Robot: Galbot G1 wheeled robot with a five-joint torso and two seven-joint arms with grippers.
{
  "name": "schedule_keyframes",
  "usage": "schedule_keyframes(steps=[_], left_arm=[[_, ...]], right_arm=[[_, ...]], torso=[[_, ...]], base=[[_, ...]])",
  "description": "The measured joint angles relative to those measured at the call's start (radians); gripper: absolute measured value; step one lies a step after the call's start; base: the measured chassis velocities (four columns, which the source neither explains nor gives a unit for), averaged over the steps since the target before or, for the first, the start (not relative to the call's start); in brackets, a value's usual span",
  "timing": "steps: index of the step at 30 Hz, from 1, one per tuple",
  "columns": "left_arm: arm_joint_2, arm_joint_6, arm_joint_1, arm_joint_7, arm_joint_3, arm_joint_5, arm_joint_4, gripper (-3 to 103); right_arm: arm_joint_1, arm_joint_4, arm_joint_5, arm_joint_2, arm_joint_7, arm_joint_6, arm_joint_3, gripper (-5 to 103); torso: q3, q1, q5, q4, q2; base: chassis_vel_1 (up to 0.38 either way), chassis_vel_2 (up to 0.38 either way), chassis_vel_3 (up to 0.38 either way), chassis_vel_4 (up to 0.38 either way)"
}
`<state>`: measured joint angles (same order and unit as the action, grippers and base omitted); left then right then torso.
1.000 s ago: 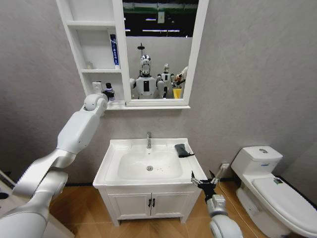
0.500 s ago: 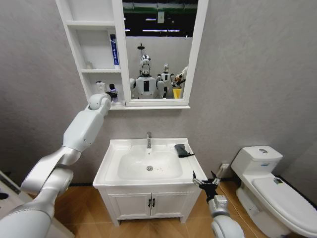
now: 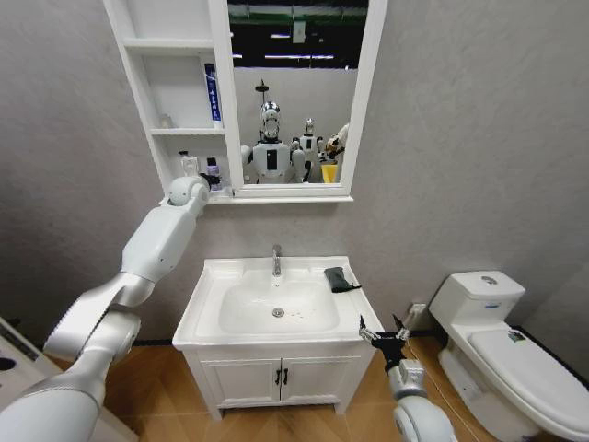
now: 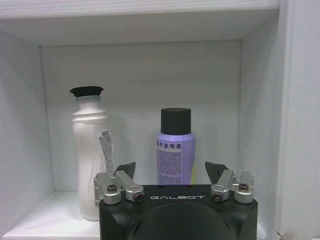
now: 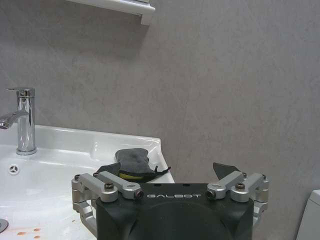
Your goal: Move facial cleanser and shampoo from washbasin to cabinet, then wipe washbasin with towel.
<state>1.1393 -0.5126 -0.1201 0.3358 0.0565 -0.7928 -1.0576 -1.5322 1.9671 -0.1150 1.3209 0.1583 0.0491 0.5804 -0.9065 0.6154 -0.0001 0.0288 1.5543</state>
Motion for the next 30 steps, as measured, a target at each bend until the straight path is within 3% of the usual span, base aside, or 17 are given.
schedule_keyframes(steps=[5, 9, 11, 12, 14, 15, 17, 18, 19, 21, 22, 24, 25, 27, 28, 30], left_arm=[[-0.023, 0.0, 0.015, 0.017, -0.009, -0.005, -0.034, 97], [-0.045, -0.004, 0.037, 0.042, -0.016, -0.033, -0.093, 100], [-0.086, -0.033, 0.091, 0.088, -0.029, -0.104, -0.225, 100], [-0.086, -0.033, 0.091, 0.088, -0.029, -0.104, -0.225, 100], [-0.139, -0.042, 0.175, 0.14, -0.051, -0.168, -0.386, 100], [-0.139, -0.042, 0.175, 0.14, -0.051, -0.168, -0.386, 100], [-0.203, -0.046, 0.296, 0.184, -0.099, -0.222, -0.542, 100], [-0.203, -0.046, 0.296, 0.184, -0.099, -0.222, -0.542, 100], [-0.242, -0.038, 0.373, 0.189, -0.134, -0.217, -0.613, 100], [-0.296, 0.016, 0.555, 0.186, -0.22, -0.148, -0.733, 100], [-0.296, 0.016, 0.555, 0.186, -0.22, -0.148, -0.733, 100], [-0.301, 0.084, 0.808, 0.148, -0.369, -0.016, -0.841, 100], [-0.301, 0.084, 0.808, 0.148, -0.369, -0.016, -0.841, 100], [-0.235, 0.156, 1.072, 0.088, -0.509, 0.141, -0.903, 100], [-0.235, 0.156, 1.072, 0.088, -0.509, 0.141, -0.903, 100], [-0.148, 0.199, 1.276, 0.015, -0.632, 0.256, -0.954, 100]], right_arm=[[-0.003, 0.0, -0.002, -0.006, -0.001, -0.004, 0.005, 100], [-0.001, 0.0, -0.004, -0.008, 0.0, -0.004, 0.005, 100], [0.002, 0.002, -0.004, -0.009, 0.0, -0.003, 0.002, 100], [0.002, 0.002, -0.004, -0.009, 0.0, -0.003, 0.002, 100], [0.004, 0.009, -0.003, -0.008, 0.001, 0.0, -0.004, 100], [0.004, 0.009, -0.003, -0.008, 0.001, 0.0, -0.004, 100], [0.007, 0.024, -0.003, -0.007, 0.006, 0.015, -0.011, 100], [0.007, 0.024, -0.003, -0.007, 0.006, 0.015, -0.011, 100], [0.008, 0.033, -0.003, -0.007, 0.008, 0.022, -0.014, 100], [0.009, 0.053, -0.007, -0.007, 0.013, 0.036, -0.017, 100], [0.009, 0.053, -0.007, -0.007, 0.013, 0.036, -0.017, 100], [0.004, 0.073, -0.01, -0.008, 0.016, 0.045, -0.016, 100], [0.004, 0.073, -0.01, -0.008, 0.016, 0.045, -0.016, 100], [-0.014, 0.09, -0.011, -0.009, 0.018, 0.048, -0.008, 100], [-0.014, 0.09, -0.011, -0.009, 0.018, 0.048, -0.008, 100], [-0.019, 0.098, -0.011, -0.011, 0.019, 0.051, -0.01, 100]], torso=[[0.0, 0.0, 0.0, -0.0001, 0.0], [0.0, 0.0, 0.0, 0.0, 0.0], [0.0, 0.0, -0.0001, -0.0002, 0.0], [0.0, 0.0, -0.0001, -0.0002, 0.0], [0.0, 0.0, 0.0003, 0.0002, 0.0], [0.0, 0.0, 0.0003, 0.0002, 0.0], [0.0, 0.0, -0.0002, 0.0003, 0.0], [0.0, 0.0, -0.0002, 0.0003, 0.0], [0.0, 0.0, 0.0, 0.0001, 0.0], [0.0, 0.0, -0.0002, -0.0003, 0.0], [0.0, 0.0, -0.0002, -0.0003, 0.0], [0.0, 0.0, -0.0003, -0.0006, 0.0], [0.0, 0.0, -0.0003, -0.0006, 0.0], [0.0, 0.0, -0.0007, -0.0002, 0.0], [0.0, 0.0, -0.0007, -0.0002, 0.0], [0.0, 0.0, -0.0004, 0.0004, 0.0]], base=[[0.0, 0.0, 0.0, 0.0], [0.0, 0.0, 0.0, 0.0], [0.0, 0.0, 0.0, 0.0], [0.0, 0.0, 0.0, 0.0], [0.0, 0.0, 0.0, 0.0], [0.0, 0.0, 0.0, 0.0], [0.0, 0.0, 0.0, 0.0], [0.0, 0.0, 0.0, 0.0], [0.0, 0.0, 0.0, 0.0], [0.0, 0.0, 0.0, 0.0], [0.0, 0.0, 0.0, 0.0], [0.0, 0.0, 0.0, 0.0], [0.0, 0.0, 0.0, 0.0], [0.0, 0.0, 0.0, 0.0], [0.0, 0.0, 0.0, 0.0], [0.0, 0.0, 0.0, 0.0]])
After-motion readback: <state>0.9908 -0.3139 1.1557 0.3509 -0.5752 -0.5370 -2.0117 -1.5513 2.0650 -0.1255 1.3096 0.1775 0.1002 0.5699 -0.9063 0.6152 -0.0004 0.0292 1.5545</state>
